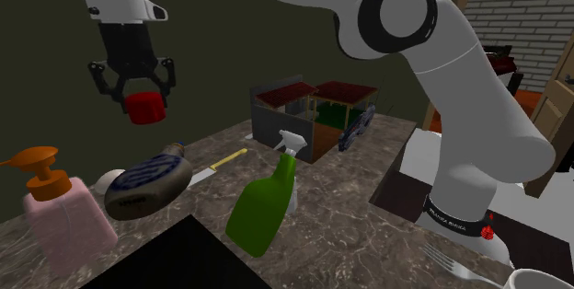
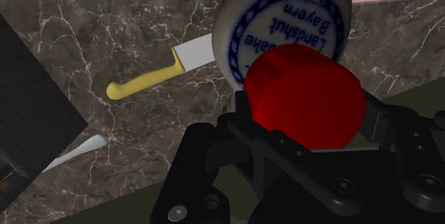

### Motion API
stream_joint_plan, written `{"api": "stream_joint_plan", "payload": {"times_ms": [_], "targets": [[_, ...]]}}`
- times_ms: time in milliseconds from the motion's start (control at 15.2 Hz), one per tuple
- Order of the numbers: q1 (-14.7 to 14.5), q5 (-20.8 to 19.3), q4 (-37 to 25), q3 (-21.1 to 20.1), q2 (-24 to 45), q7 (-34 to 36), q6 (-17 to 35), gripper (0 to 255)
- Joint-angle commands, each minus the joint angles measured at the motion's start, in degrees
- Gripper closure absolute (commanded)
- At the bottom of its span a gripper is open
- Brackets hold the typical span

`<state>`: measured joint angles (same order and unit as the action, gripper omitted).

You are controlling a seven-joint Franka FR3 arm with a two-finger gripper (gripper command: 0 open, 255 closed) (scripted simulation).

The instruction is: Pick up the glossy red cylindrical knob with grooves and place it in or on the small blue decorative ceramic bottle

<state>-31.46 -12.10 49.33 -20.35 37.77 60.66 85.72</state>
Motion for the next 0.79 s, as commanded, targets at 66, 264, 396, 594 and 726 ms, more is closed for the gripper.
{"api": "stream_joint_plan", "payload": {"times_ms": [66,264,396,594,726], "targets": [[0.8,0.3,4.7,-0.2,-1.5,0.5,3.2,255],[1.5,0.6,8.9,-0.3,-2.5,0.6,6.2,255],[1.9,0.7,11.3,-0.3,-3.0,0.7,8.1,255],[2.4,0.8,14.5,-0.4,-3.5,0.9,10.8,255],[2.6,0.8,15.4,-0.4,-3.7,0.9,11.5,255]]}}
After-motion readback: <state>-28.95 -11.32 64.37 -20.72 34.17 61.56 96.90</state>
